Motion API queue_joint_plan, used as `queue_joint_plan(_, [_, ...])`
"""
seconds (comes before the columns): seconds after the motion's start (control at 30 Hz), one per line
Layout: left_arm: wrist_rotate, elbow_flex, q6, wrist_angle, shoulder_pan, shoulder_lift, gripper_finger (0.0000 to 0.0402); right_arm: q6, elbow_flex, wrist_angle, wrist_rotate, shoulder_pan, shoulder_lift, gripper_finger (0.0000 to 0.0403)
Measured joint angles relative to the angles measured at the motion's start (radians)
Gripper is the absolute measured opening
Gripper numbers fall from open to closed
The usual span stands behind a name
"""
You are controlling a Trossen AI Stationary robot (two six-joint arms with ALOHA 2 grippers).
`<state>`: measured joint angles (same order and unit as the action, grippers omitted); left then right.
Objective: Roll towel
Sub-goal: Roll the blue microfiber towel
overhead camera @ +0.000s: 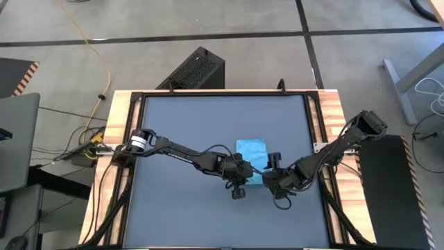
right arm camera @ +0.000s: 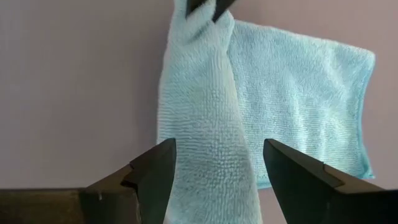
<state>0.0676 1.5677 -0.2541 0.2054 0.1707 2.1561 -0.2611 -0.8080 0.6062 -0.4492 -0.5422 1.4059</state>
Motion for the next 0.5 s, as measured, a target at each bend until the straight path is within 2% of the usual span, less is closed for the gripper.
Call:
queue_joint_plan(0.3, [-0.001, 0.000, 0.006, 0.025, 0.004, -0.002, 0.0000, -0.084, 0.077, -0.049, 0.002, 0.007, 0.000, 0.0270])
queue_joint_plan(0.5, [-0.001, 0.000, 0.006, 0.029, 0.004, -0.002, 0.0000, -0.182, 0.102, -0.097, 0.002, -0.041, 0.000, 0.0270])
